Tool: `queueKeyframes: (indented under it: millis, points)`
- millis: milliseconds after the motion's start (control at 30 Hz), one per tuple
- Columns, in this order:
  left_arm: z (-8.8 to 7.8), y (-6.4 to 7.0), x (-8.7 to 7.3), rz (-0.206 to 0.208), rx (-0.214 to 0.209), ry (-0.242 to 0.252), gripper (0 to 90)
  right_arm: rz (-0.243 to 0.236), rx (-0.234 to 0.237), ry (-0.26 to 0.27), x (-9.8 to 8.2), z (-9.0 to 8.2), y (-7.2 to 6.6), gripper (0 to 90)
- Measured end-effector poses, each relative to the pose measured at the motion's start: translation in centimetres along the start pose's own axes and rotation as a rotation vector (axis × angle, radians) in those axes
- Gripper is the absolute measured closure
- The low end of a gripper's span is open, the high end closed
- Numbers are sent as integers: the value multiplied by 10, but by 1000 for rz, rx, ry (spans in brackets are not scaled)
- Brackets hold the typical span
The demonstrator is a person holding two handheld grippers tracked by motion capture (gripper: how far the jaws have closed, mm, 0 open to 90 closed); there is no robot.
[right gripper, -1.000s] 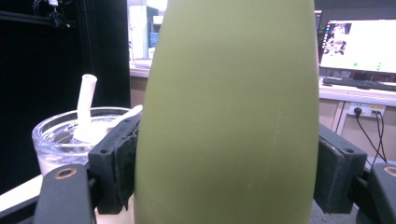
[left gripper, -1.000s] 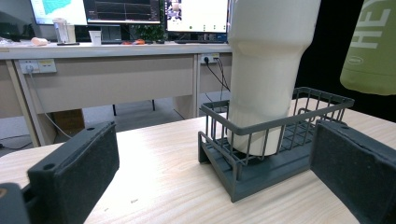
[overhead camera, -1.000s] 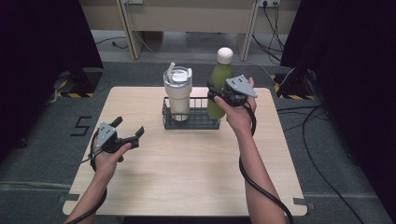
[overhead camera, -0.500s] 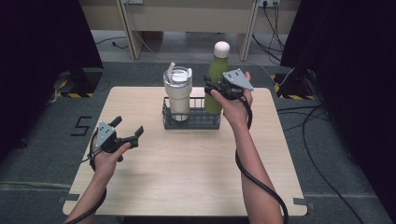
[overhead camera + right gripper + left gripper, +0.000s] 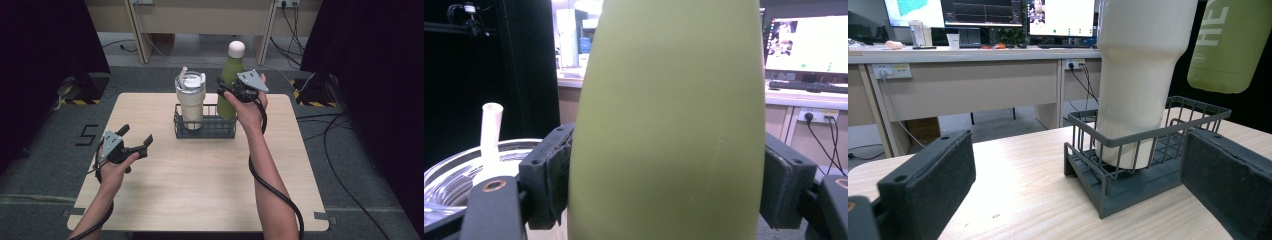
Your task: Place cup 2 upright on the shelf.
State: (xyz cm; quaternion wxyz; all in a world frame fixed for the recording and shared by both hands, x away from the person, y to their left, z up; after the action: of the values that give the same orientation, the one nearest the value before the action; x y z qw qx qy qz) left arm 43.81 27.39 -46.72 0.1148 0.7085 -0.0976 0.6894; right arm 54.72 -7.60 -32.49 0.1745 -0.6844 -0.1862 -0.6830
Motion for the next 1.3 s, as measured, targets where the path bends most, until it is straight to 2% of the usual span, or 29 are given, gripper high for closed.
queueKeyframes:
  millis: [633,1300]
  points:
    - [0,-1,0,-5,1,1,10,13,-7,-24,-4,24,1,233]
    - [0,-1,-1,-7,3,-4,10,27,-27,-71,-23,40,6,233]
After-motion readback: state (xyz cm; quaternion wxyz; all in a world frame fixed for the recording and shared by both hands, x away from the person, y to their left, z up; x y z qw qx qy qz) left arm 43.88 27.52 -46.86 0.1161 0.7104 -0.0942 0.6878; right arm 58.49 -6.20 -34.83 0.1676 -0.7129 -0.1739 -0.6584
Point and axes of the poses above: each handheld gripper's, and its own axes: z roughly forward along the jaws, x roughly out of its top, y roughly to its right, the point moved 3 cm from there along z, roughly forward along the jaws, and after that the axes turned 8 degrees about x, right-handed, at the moved point
